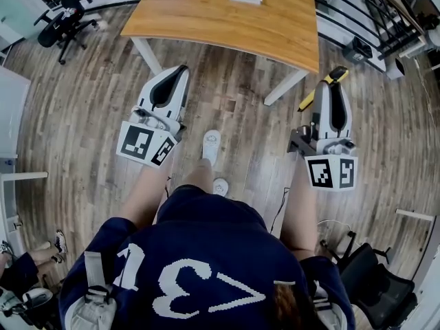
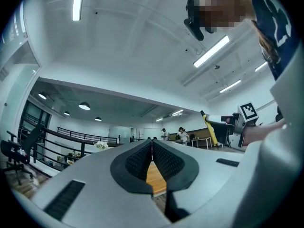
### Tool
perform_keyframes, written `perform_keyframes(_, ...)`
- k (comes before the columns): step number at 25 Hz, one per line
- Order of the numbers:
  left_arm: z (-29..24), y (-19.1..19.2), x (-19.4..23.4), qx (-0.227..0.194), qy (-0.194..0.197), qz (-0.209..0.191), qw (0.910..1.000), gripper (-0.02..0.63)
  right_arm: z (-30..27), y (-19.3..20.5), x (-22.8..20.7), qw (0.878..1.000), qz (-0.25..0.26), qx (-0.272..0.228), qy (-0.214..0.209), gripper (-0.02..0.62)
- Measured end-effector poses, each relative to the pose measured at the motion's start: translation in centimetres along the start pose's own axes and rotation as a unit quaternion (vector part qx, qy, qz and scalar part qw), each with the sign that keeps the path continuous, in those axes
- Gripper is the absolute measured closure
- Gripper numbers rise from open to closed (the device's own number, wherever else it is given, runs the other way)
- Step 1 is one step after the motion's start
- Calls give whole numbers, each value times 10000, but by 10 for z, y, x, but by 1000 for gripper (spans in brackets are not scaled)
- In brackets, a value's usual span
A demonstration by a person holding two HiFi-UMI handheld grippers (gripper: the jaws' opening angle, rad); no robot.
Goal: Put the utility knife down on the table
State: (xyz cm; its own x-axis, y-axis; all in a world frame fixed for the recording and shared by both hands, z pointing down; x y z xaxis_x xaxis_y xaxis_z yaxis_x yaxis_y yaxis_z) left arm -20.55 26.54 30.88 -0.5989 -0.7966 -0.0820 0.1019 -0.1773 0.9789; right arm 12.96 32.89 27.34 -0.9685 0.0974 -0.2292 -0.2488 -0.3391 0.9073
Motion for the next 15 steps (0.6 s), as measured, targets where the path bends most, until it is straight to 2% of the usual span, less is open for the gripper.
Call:
perform_keyframes(4, -37, 9, 32, -19, 35, 45, 10000, 588, -41, 7, -12, 10000, 78, -50, 31, 466)
perform_keyframes(15, -152, 19, 155, -102, 309, -32, 9995, 588, -188, 38, -30, 9997, 124, -141, 175, 466)
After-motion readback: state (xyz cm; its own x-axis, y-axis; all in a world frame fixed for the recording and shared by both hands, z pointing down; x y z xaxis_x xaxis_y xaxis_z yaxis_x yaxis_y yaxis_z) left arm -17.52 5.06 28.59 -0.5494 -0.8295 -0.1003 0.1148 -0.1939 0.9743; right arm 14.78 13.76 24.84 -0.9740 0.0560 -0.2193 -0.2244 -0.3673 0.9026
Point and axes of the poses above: the fingertips, and each gripper's own axes: z backward along the fingers, x to its left, y out of its underside, the point moved 8 cm from there along z, backward along the fingers, and after that the axes turned 13 degrees about y, right-handed, at the moved point
